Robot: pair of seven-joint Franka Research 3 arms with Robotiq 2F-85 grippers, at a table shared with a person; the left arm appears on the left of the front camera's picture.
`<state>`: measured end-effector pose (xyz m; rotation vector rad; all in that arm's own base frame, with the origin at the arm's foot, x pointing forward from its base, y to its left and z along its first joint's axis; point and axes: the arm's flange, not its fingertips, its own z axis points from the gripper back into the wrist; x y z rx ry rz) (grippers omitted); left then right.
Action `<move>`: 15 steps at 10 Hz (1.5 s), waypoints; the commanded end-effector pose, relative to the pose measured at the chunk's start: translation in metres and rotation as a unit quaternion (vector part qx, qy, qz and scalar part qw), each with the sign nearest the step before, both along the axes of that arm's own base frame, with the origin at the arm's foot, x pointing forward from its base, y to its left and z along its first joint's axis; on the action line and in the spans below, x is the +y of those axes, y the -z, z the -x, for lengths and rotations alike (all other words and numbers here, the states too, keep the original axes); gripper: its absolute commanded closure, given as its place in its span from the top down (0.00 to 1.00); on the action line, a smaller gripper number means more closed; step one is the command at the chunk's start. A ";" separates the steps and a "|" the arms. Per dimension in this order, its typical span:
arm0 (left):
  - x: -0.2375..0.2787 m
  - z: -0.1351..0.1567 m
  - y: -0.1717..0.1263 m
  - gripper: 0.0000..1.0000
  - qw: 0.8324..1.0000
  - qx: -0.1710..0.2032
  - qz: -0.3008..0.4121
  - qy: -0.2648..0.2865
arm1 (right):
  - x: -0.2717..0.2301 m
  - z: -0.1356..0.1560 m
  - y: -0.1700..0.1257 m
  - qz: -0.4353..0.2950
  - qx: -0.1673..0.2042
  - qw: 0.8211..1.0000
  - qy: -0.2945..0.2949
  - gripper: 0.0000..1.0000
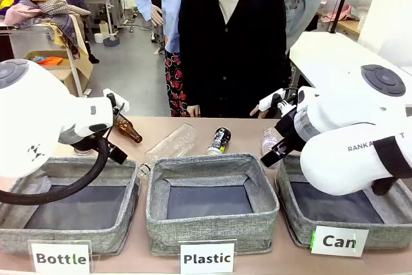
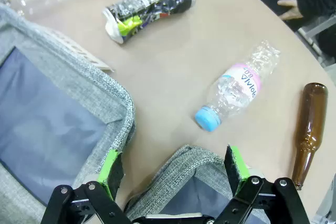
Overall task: Sort the can waste into the basket.
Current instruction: Pick up the can waste from the table and place it in the right Fabric basket.
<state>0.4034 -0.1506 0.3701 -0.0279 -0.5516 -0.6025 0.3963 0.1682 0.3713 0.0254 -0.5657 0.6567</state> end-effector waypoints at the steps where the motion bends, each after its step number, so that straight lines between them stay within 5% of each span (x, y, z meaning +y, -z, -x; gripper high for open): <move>1: 0.000 0.000 0.000 1.00 1.000 0.000 0.000 0.000 | 0.000 0.000 0.000 0.000 0.000 1.000 0.000 1.00; 15: 0.000 0.000 0.000 1.00 1.000 0.000 0.000 0.000 | 0.009 0.000 -0.008 -0.014 0.016 1.000 -0.010 1.00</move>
